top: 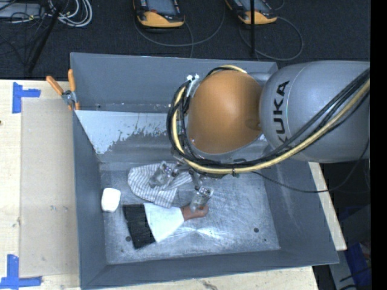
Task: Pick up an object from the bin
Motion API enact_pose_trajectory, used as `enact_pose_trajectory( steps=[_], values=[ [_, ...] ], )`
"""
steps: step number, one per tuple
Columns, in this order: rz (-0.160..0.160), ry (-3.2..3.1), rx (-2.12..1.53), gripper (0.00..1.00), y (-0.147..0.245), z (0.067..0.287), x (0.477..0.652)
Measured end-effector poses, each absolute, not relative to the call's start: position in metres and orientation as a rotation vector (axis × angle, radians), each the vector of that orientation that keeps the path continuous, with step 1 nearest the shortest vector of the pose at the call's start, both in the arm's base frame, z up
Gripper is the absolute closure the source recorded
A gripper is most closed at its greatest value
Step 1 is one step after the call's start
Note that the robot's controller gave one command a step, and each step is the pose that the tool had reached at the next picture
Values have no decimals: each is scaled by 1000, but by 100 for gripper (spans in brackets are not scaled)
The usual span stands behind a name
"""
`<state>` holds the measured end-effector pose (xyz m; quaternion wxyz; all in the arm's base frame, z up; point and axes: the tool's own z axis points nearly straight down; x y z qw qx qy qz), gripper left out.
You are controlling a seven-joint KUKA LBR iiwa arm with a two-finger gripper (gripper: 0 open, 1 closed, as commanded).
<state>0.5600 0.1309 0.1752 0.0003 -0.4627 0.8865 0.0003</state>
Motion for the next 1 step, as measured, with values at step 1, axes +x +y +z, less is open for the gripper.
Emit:
enact_pose_trajectory(
  steps=[1],
  values=[
    [4, 2781, -1468, 0, 130, 169, 557]
  ],
)
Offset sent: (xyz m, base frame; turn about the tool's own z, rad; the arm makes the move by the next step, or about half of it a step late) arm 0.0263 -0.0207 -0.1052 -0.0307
